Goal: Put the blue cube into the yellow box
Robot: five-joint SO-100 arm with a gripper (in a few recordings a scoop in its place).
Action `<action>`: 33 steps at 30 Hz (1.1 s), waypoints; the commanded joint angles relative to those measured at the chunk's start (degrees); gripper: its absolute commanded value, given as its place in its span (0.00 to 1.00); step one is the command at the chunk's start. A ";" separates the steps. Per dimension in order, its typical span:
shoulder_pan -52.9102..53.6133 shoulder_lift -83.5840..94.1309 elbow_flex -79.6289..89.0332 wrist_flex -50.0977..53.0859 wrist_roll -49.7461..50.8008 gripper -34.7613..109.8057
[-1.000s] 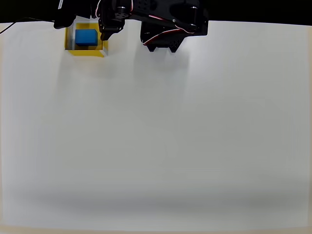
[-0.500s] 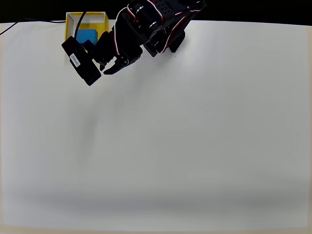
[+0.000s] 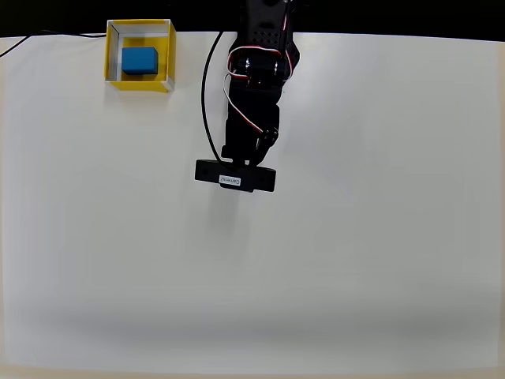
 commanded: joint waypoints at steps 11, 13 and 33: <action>-2.90 7.03 10.11 15.03 -6.94 0.24; -2.72 7.03 10.11 15.91 -2.72 0.24; -3.34 6.86 10.11 15.21 5.10 0.24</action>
